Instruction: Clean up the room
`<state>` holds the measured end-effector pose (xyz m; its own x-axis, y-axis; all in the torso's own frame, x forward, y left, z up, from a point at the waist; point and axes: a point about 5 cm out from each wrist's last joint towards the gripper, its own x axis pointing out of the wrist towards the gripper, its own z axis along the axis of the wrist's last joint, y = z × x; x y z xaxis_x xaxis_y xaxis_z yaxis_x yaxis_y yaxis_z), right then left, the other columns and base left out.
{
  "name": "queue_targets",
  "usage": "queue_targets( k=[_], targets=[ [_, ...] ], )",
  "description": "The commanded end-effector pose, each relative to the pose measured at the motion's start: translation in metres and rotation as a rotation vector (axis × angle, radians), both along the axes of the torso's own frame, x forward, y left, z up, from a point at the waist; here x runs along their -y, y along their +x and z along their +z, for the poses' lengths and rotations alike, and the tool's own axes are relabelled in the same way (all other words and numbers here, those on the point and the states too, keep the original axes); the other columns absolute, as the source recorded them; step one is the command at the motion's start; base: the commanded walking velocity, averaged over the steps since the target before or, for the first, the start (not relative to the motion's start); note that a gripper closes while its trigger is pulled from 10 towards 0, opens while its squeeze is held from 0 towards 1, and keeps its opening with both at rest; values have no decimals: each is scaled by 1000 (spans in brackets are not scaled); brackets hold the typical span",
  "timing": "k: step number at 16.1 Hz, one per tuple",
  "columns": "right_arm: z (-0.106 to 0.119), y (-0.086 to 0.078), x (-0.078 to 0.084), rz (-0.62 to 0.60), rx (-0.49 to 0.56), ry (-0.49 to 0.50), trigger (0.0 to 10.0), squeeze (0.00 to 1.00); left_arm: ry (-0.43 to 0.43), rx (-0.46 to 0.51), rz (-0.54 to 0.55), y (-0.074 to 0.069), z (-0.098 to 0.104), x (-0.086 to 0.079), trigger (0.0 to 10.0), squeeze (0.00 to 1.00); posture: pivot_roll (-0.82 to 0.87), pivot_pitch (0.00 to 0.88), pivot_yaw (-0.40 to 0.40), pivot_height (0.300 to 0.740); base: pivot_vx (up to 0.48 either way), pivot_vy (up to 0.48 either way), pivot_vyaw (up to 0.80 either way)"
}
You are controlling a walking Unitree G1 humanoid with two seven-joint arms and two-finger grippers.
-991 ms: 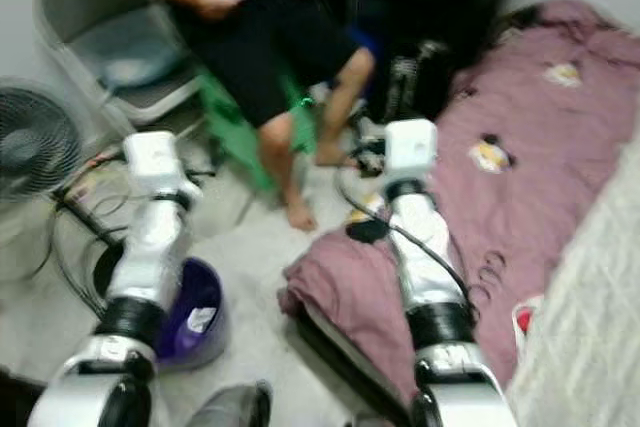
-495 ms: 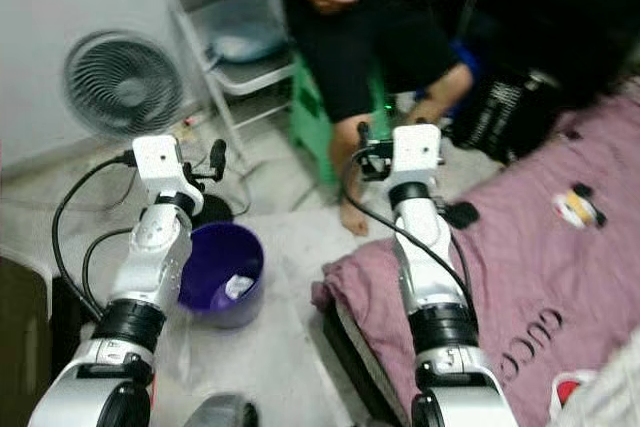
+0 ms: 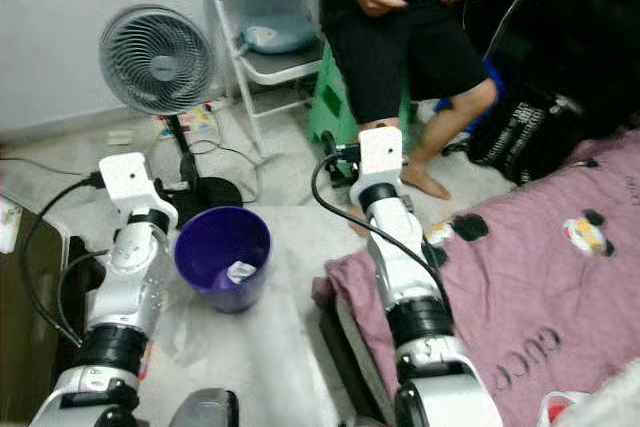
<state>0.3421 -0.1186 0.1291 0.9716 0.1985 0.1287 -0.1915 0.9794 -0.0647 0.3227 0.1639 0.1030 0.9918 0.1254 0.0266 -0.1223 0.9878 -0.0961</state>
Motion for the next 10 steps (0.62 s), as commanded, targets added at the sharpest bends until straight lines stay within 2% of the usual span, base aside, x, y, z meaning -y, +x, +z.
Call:
queue_targets(
  k=[1, 5, 10],
  targets=[
    [6, 2, -5, 22, 24, -6, 10000, 0, 1, 4, 13, 0, 2, -4, 10000, 0, 75, 0, -61, 740, 0, 0, 800],
    [3, -2, 0, -4, 31, 1, 10000, 0, 8, -2, -47, 5, 5, 5, 10000, 0, 36, 0, -27, 740, 0, 0, 800],
    [3, -1, 3, -13, 34, -4, 10000, 0, 11, -1, -61, 8, 7, 8, 10000, 0, 32, 0, -23, 740, 0, 0, 800]
  ],
)
